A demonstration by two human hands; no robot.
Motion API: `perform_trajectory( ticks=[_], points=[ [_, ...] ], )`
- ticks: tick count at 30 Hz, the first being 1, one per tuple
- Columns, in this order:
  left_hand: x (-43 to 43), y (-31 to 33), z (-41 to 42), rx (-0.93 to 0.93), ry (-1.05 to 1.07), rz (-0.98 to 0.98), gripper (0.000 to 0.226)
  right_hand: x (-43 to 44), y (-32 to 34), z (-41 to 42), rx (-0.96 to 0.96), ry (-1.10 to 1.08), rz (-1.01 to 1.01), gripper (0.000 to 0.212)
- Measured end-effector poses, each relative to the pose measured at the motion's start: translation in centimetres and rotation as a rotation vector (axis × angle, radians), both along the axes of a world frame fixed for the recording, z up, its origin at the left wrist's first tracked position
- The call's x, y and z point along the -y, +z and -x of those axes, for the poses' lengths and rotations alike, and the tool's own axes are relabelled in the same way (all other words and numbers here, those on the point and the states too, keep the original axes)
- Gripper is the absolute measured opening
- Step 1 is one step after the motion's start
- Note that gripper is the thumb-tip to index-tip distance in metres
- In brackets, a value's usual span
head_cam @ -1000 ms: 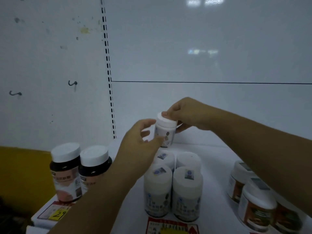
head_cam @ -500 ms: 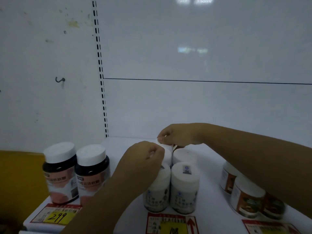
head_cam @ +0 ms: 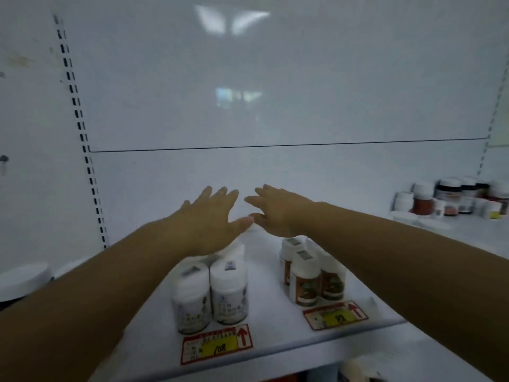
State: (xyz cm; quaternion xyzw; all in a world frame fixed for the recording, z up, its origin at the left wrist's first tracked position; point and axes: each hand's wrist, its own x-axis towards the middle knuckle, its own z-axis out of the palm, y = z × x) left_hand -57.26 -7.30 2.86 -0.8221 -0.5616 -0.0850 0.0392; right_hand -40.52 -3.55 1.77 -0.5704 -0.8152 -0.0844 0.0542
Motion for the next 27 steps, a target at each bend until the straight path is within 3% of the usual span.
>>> perform_trajectory(
  ticks=[3,9,15,18,23,27],
  points=[
    [-0.4,0.3,-2.5,-0.066,-0.01,0.122,0.076,3.4,0.6,-3.9,-0.052,-0.008,-0.01,0.058],
    [2.4,0.4,-11.8,-0.119,0.033,0.096,0.075,10.8,0.9,-16.1,0.016,-0.067,-0.026,0.062],
    [5.2,0.4,-24.7,-0.062,-0.128,0.043,0.067,15.6,0.2,-26.8,-0.04,-0.139,0.009,0.061],
    [5.4,0.6,-29.4,-0.124,-0.132,-0.004,0.065,16.4,-0.3,-31.5,-0.044,-0.176,0.014,0.062],
    [3.8,0.3,-36.1,-0.293,-0.124,0.135,0.071,15.8,-2.0,-37.5,-0.102,-0.243,0.045,0.062],
    [0.2,0.3,-42.2,-0.263,-0.208,0.138,0.07,13.3,-3.8,-42.6,-0.058,-0.283,0.066,0.063]
  ],
)
